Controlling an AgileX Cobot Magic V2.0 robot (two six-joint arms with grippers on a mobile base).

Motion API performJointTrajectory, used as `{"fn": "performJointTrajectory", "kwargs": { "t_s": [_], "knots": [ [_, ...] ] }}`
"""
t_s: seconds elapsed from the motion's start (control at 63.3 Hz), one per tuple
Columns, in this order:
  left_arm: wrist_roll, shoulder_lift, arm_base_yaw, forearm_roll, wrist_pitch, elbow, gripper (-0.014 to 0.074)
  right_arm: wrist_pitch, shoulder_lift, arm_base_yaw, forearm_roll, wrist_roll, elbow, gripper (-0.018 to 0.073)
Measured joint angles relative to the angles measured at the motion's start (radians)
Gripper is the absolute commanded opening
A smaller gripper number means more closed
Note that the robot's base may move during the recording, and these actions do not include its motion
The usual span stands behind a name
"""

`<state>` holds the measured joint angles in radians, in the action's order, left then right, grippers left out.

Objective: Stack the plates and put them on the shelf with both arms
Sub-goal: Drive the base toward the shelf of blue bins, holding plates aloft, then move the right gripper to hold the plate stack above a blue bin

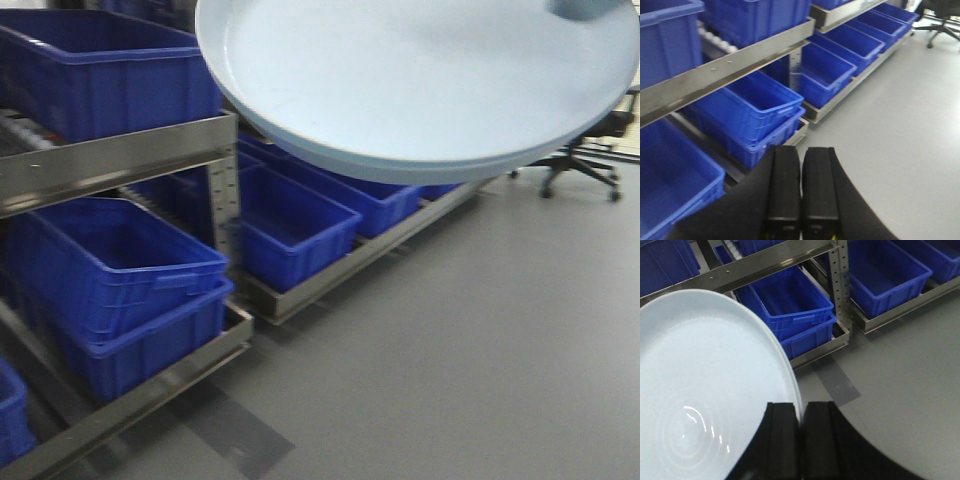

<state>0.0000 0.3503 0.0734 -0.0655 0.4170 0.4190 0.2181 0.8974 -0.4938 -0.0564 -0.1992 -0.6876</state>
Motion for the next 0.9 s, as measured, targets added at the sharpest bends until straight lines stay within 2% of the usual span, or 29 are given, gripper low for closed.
{"fn": "performJointTrajectory", "kwargs": {
  "t_s": [0.901],
  "knots": [
    [0.000,0.000,0.000,0.000,0.000,0.000,0.0099,0.000,0.000,0.000,0.000,0.000,0.000,0.0048]
  ]
}}
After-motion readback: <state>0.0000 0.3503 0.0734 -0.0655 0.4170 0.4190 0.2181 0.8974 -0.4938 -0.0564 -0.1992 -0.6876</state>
